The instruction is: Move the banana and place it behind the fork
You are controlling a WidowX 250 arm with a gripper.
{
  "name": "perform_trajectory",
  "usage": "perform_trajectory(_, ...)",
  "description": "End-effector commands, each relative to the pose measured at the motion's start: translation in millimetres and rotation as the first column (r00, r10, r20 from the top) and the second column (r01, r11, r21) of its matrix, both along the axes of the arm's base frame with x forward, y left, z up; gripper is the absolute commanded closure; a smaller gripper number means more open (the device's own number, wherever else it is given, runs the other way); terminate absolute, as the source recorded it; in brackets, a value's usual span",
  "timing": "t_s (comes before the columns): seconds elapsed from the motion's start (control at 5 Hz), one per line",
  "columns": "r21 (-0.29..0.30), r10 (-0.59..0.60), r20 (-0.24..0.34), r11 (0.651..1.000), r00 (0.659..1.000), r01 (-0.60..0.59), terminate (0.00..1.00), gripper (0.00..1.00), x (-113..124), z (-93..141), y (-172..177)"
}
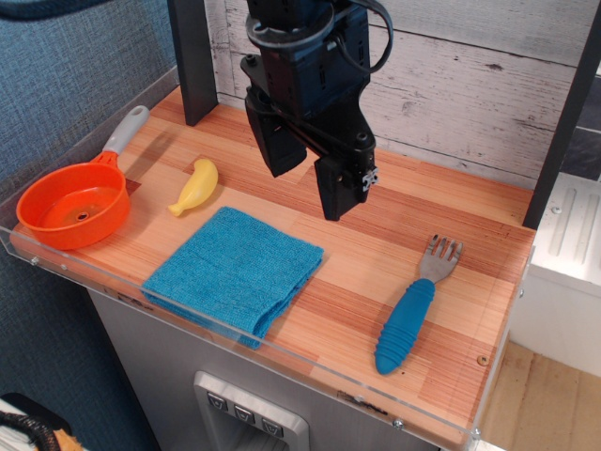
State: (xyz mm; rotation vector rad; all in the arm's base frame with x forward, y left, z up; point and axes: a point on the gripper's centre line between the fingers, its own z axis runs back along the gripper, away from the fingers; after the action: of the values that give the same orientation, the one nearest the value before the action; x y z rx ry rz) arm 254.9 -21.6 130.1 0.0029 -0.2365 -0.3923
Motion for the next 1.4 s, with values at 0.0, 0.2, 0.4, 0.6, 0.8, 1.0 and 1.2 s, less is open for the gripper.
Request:
perform_trajectory(0.0, 0.000, 0.000, 0.000, 1.000, 1.000, 0.000, 0.00, 0.00, 0, 0, 0)
perform_trajectory(0.2, 0.039, 0.085, 0.005, 0.996, 0.996, -0.085, 0.00, 0.00, 6, -7, 20)
perform_trajectory(0.4, 0.037, 0.188, -0.019, 0.982, 0.982, -0.188, 0.00, 0.00, 17, -17, 53)
perform_trajectory(0.6, 0.051, 0.269, -0.020, 0.962, 0.963, -0.268, 0.00, 0.00, 25, -28, 82)
perform_trajectory(0.8, 0.022, 0.364, -0.043, 0.931, 0.930, -0.363, 0.00, 0.00, 32, -40, 116)
perform_trajectory(1.0, 0.019, 0.404, -0.043, 0.915, 0.914, -0.404, 0.00, 0.00, 41, -47, 137)
perform_trajectory(1.2, 0.038, 0.424, -0.040, 0.905, 0.905, -0.423, 0.00, 0.00, 44, -55, 151)
